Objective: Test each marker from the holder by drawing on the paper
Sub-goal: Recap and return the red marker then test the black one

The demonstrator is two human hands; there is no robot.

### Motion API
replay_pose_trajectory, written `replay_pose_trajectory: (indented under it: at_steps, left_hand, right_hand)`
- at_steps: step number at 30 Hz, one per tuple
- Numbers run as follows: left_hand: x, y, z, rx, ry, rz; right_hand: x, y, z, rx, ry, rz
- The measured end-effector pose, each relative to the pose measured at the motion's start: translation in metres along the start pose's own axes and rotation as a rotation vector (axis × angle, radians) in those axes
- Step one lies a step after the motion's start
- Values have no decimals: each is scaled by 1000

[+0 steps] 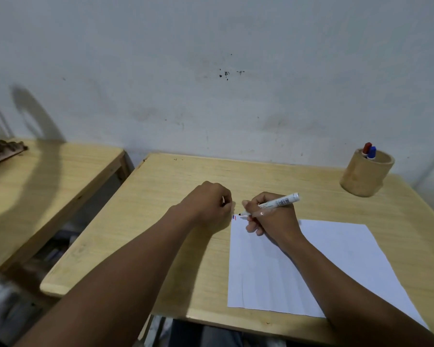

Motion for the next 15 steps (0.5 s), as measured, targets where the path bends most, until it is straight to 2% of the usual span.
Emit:
replay_pose_trajectory:
  at_steps: [4, 9, 15]
  left_hand:
    - [3, 5, 5, 17, 39, 33]
    - [6, 15, -1, -66, 13, -104]
    - [6, 15, -2, -84, -23, -132]
  right_hand:
    - [3, -3, 0, -28, -9, -80]
    - [3, -5, 0, -38, -17, -123]
    - [5, -7, 2, -43, -3, -114]
Point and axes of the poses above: each hand's wrist, its own z-axis towards the middle knuckle, its own x-axis out of the palm, y = z × x, the point moved 7 cm from there along z, towards the middle knuckle, and after that the axes turned 3 degrees about z, right-handed, at the moved point
